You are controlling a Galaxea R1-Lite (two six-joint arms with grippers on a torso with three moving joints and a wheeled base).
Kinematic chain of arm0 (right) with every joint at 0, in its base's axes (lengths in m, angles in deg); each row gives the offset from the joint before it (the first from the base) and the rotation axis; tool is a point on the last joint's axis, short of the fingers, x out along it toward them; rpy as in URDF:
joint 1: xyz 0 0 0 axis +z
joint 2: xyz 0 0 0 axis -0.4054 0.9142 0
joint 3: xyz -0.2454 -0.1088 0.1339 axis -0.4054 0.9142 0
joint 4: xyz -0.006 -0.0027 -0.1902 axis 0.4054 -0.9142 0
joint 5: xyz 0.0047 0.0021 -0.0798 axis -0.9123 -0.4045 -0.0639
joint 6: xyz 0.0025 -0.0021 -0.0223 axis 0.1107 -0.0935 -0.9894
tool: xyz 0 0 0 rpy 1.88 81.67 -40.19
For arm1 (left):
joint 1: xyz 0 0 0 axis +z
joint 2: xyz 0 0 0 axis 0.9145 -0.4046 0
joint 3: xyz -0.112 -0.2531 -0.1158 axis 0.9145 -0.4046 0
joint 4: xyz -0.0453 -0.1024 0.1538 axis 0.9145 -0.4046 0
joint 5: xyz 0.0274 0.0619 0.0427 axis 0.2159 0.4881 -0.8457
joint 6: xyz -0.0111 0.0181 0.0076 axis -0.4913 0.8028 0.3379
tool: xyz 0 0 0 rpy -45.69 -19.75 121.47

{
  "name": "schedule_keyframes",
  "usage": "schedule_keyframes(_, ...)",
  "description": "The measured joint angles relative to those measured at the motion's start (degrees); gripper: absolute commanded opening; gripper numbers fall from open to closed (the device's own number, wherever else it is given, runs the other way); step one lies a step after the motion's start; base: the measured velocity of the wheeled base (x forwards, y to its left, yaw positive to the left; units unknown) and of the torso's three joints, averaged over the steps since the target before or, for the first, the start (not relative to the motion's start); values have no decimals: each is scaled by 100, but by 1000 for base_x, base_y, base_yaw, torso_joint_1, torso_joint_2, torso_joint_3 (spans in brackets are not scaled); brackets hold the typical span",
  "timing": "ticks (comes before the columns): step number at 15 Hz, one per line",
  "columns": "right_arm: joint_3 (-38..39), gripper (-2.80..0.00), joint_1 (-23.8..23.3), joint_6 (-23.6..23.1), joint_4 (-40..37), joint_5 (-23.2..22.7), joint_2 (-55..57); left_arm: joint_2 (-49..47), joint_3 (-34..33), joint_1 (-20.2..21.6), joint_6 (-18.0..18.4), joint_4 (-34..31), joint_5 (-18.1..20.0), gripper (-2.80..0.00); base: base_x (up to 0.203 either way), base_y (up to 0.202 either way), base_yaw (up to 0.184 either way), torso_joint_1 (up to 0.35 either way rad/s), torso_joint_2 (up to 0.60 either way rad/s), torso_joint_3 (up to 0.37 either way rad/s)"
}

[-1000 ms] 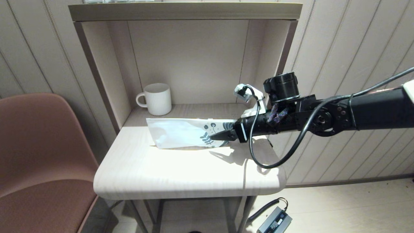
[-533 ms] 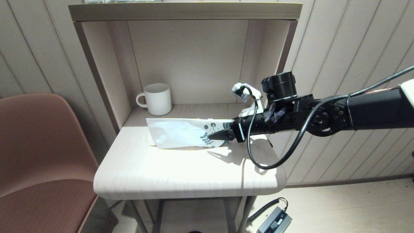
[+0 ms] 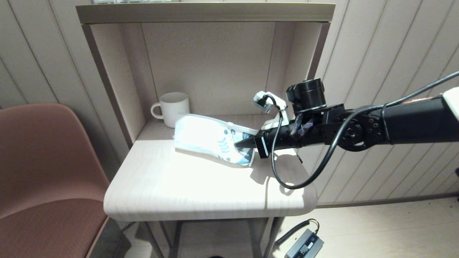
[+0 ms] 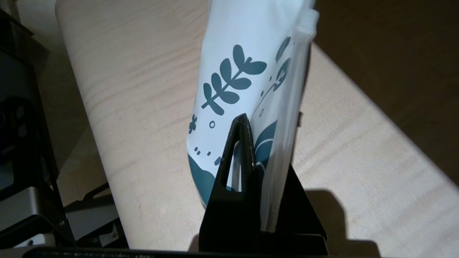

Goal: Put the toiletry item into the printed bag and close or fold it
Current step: Pick up the storage bag, then open the storage bag

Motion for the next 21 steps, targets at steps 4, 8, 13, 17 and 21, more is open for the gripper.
schedule_keyframes(4, 146, -280, 6, -47, -11, -10, -72, 0, -6, 0, 6, 37, 0, -280, 0, 0, 0, 0, 0, 0)
schedule_keyframes(8, 516, -280, -61, -157, -32, -1, -617, -7, 126, 0, 373, -122, 100, -280, 0, 0, 0, 0, 0, 0)
schedule_keyframes(13, 710, -280, -188, -210, -600, 62, -2023, -648, 2327, 0, 144, -801, 1110, -280, 0, 0, 0, 0, 0, 0)
schedule_keyframes(17, 298, -280, 332, -421, -2398, 350, -3030, -2290, 4410, -4, -513, -959, 2406, -280, 0, 0, 0, 0, 0, 0)
schedule_keyframes(21, -334, -280, 1483, -633, -4269, 1717, -3071, -4177, 5879, -24, -684, -1011, 3756, -280, 0, 0, 0, 0, 0, 0)
